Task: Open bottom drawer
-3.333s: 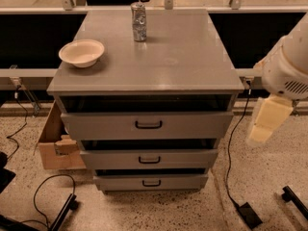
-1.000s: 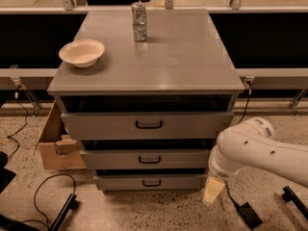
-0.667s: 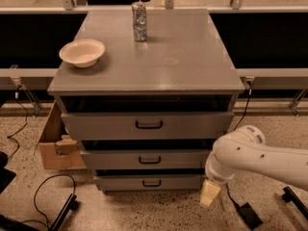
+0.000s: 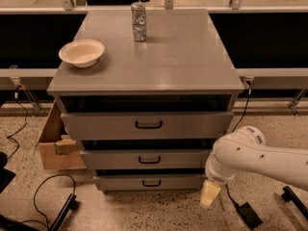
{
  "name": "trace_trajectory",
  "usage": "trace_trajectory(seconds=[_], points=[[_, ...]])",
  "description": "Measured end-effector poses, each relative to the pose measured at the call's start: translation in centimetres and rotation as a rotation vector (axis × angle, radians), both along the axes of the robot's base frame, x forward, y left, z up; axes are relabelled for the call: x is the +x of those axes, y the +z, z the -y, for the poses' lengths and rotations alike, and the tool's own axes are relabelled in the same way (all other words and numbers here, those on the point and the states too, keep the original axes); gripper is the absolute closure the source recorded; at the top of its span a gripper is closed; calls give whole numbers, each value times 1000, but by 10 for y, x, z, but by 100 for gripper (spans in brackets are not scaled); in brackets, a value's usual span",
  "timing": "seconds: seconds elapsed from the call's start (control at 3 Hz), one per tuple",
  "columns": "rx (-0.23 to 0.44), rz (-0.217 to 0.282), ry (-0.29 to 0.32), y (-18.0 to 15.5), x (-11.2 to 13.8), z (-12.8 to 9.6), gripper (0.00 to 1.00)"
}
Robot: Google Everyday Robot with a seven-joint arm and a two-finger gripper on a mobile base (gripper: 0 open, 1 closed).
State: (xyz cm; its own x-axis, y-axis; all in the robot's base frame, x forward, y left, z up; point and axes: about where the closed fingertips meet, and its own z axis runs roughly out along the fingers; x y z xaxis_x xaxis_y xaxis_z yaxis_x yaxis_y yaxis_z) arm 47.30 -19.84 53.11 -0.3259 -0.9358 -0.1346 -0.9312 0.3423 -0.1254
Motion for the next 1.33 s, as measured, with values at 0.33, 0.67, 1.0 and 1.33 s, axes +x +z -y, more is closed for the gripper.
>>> trace_trajectory(seconds=[0.33, 0.67, 1.0, 1.33], points=[[7, -26, 44, -41, 6, -8, 0], [6, -65, 119, -113, 25, -21, 0], [14, -78, 165, -168, 39, -29, 0], [16, -76, 192, -206, 48, -34, 0]])
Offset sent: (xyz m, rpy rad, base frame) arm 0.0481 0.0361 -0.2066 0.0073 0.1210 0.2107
